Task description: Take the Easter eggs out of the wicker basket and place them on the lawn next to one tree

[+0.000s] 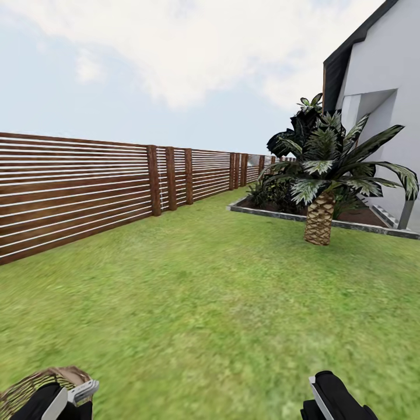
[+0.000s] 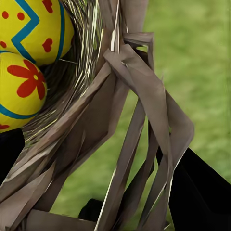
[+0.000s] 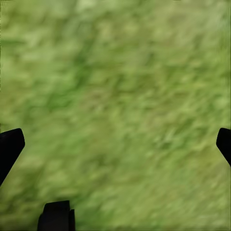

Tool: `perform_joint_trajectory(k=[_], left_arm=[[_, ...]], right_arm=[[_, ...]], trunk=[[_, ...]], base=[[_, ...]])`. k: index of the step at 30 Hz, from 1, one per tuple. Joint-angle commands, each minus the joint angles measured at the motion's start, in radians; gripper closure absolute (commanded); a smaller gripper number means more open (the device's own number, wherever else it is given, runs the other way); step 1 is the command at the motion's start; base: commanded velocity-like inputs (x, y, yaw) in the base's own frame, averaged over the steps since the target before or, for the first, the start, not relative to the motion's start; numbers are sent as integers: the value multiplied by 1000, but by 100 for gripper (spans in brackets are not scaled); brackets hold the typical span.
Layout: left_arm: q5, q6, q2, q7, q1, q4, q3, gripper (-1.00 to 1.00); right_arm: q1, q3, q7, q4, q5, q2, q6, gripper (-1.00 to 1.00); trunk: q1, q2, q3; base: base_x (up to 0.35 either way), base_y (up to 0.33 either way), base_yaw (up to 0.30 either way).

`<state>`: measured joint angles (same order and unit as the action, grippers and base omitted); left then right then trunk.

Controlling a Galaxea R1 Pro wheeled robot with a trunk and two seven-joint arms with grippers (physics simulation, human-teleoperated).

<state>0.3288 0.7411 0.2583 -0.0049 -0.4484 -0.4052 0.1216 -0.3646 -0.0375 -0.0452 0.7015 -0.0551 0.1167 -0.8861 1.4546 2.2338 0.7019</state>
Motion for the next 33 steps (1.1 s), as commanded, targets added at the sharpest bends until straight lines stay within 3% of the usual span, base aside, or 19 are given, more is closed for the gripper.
perform_joint_trajectory(k=[1,16,33], left_arm=[[-6,6,-1,0,0,3,6,100],[-7,6,-2,2,0,3,4,100],[-8,4,-2,2,0,3,3,100]], right_arm=[[0,-4,1,1,-5,0,-5,-100],[0,-5,1,1,-5,0,-4,-100],[0,-5,1,1,-5,0,-2,-100]], trunk=[[-4,-7,-2],[-62,-112,-49],[-127,-231,-102]], base=[[0,0,0],[0,0,-128],[0,0,-292]])
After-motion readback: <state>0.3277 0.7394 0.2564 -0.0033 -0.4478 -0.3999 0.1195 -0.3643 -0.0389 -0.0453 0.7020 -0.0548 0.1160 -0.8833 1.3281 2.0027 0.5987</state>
